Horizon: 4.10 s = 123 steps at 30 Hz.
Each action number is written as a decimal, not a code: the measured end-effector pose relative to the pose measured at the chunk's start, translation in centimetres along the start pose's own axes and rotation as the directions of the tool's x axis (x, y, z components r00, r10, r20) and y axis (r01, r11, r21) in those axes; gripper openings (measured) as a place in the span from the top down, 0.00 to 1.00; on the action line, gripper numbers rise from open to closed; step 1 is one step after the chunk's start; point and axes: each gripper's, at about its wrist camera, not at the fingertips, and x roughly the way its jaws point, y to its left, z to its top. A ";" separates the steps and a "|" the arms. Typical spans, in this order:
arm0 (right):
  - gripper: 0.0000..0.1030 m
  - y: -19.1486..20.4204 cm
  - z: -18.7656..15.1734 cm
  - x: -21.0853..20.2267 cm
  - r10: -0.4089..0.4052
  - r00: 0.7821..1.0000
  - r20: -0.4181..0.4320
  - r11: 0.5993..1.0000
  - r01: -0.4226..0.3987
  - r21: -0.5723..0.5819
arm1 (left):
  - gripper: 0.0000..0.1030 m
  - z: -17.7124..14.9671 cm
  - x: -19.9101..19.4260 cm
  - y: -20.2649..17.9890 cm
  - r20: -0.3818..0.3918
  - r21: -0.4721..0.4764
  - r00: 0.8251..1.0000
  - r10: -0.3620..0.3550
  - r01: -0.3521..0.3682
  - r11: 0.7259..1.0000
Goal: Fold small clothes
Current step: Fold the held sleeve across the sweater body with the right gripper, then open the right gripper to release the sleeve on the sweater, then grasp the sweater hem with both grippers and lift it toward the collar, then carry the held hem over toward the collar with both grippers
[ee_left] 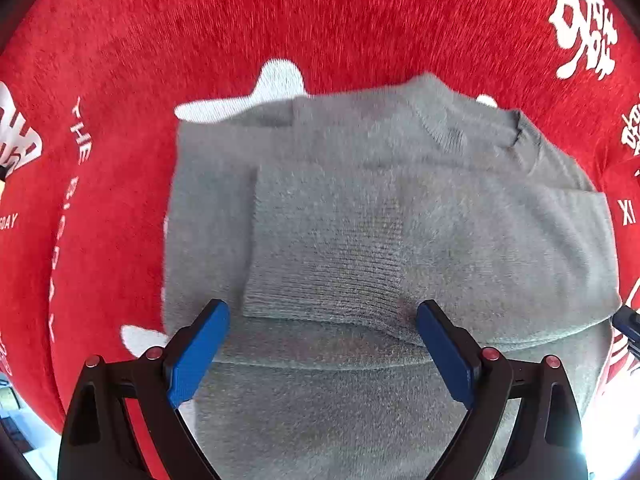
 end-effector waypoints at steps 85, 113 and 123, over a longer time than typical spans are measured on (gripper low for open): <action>0.30 0.5 -14.7 -0.7 -0.208 0.936 -0.283 0.916 0.085 -0.391 | 0.07 -29.8 -9.8 -14.9 -0.181 -0.033 0.983 -0.027 0.021 0.999; 0.29 -5.7 -24.7 7.4 -0.305 0.889 -0.341 0.846 0.089 -0.525 | 0.07 -47.1 -6.8 -8.3 -0.186 -0.070 0.935 -0.300 0.292 0.954; 0.42 -5.4 -25.0 7.0 -0.197 0.906 -0.375 0.902 0.017 -0.431 | 0.46 -51.4 -4.1 -10.5 -0.238 -0.053 0.908 -0.345 0.343 0.938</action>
